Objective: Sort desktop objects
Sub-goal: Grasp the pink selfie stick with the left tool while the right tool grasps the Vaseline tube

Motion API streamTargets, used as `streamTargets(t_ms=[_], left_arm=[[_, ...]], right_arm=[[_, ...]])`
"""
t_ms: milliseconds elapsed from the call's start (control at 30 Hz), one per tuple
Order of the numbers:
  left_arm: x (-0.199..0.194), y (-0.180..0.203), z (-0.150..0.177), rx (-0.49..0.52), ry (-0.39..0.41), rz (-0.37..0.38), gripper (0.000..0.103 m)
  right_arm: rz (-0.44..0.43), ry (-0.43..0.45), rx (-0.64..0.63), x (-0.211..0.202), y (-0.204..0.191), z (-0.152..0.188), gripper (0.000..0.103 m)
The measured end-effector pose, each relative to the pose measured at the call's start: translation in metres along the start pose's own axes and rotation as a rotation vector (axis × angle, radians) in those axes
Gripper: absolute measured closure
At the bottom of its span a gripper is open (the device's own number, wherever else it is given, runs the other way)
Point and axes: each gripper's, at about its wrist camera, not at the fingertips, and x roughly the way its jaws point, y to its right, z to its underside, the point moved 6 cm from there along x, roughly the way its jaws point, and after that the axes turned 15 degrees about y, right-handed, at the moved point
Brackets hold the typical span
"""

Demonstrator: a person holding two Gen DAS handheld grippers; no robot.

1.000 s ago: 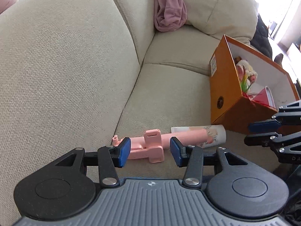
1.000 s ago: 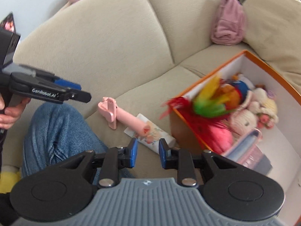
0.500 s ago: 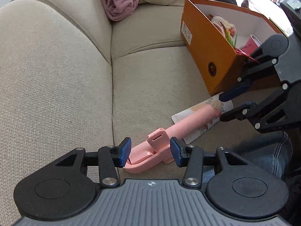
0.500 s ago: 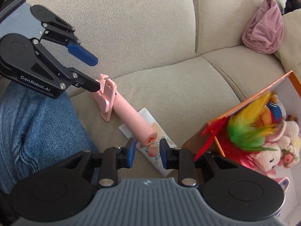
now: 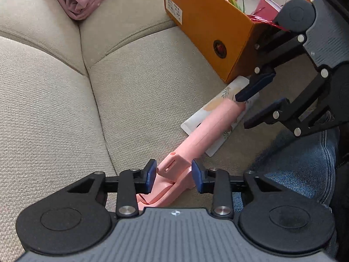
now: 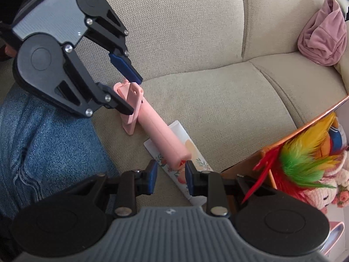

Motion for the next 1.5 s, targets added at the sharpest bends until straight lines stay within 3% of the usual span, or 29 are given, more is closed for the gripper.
streamTargets(t_ms=[167,267,467,600,800,900,1000,1200,1267,1300,1333,1500], left_arm=[[-0.007,0.012,0.004,0.036,-0.019,0.001,0.077],[-0.016,0.024,0.008,0.053,-0.036,0.025,0.084],[-0.013,0.027,0.008,-0.014,-0.056,0.043,0.083],[-0.017,0.03,0.012,-0.094,-0.049,0.075,0.086],[-0.038,0.012,0.017,-0.256,-0.015,0.006,0.092],[-0.04,-0.002,0.023,-0.314,-0.011,-0.063,0.096],[-0.039,-0.014,0.028,-0.388,-0.004,-0.054,0.096],[-0.041,-0.019,0.028,-0.431,0.018,-0.061,0.096],[-0.044,-0.02,0.031,-0.45,0.026,-0.064,0.096],[-0.045,-0.021,0.032,-0.463,0.03,-0.066,0.096],[-0.047,-0.022,0.033,-0.475,0.034,-0.068,0.096],[-0.056,-0.025,0.037,-0.521,0.055,-0.084,0.095]], right_arm=[[0.002,-0.009,-0.015,0.004,0.002,0.008,0.072],[-0.002,-0.002,-0.047,0.005,0.0,0.008,0.064],[0.026,-0.006,-0.175,0.017,-0.01,0.008,0.062],[0.046,0.013,-0.208,0.021,-0.013,0.006,0.062],[0.025,0.051,-0.197,0.016,-0.018,0.0,0.062],[0.015,0.029,-0.278,0.024,-0.029,-0.001,0.055],[0.014,-0.024,-0.377,0.038,-0.039,0.002,0.053],[0.07,-0.083,-0.518,0.067,-0.046,0.004,0.044],[0.05,-0.095,-0.496,0.067,-0.046,0.001,0.05],[0.029,-0.1,-0.458,0.067,-0.045,-0.002,0.064],[0.021,-0.103,-0.415,0.067,-0.044,-0.005,0.07],[0.062,-0.085,-0.381,0.054,-0.043,-0.004,0.086]])
